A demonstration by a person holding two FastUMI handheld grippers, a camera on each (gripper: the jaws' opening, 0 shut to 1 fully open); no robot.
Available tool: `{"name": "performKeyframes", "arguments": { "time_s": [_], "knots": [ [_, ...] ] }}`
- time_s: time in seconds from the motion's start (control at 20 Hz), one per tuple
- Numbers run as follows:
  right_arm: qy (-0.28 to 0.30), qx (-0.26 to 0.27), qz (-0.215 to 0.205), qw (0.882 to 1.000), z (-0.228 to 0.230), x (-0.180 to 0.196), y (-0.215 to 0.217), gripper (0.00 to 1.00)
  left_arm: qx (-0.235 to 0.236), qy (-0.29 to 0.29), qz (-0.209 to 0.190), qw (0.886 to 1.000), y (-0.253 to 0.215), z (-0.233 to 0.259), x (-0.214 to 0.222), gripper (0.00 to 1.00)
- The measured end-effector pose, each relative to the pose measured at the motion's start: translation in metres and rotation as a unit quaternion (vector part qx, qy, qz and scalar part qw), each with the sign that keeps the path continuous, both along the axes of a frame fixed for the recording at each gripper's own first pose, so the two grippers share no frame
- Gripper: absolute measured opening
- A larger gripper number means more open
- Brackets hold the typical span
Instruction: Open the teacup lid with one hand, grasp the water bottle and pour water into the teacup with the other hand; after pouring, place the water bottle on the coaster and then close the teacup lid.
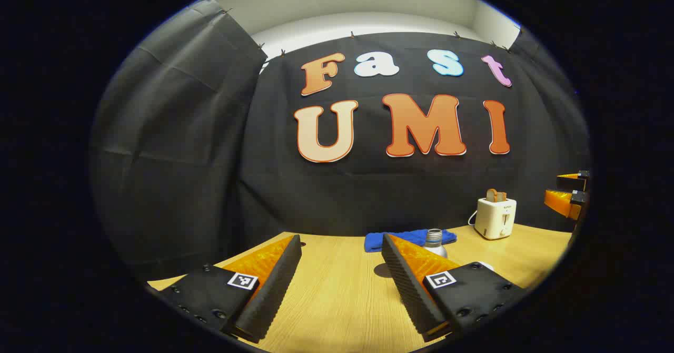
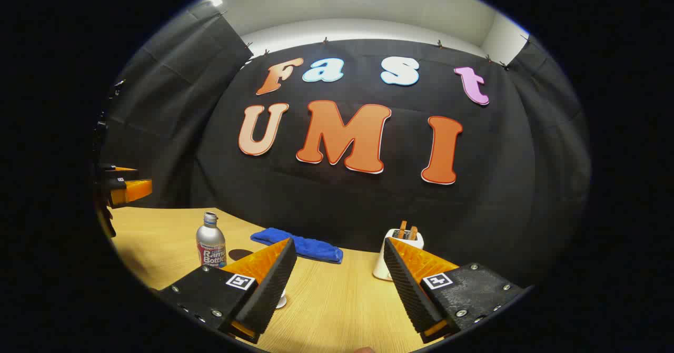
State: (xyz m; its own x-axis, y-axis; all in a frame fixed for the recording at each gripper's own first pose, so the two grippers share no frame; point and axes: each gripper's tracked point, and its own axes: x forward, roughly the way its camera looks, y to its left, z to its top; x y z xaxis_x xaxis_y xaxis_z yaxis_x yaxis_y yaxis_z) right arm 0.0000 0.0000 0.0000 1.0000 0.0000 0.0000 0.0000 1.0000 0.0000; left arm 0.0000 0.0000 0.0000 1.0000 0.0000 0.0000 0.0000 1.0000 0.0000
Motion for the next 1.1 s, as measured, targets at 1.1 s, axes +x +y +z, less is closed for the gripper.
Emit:
{"name": "performKeyframes", "arguments": {
  "time_s": [1.1],
  "knots": [
    [0.059,0.002,0.08,0.995,-0.055,0.034,0.061,1.0,-0.039,0.019,-0.084,0.996,-0.066,-0.028,0.015,1.0]
  ]
}}
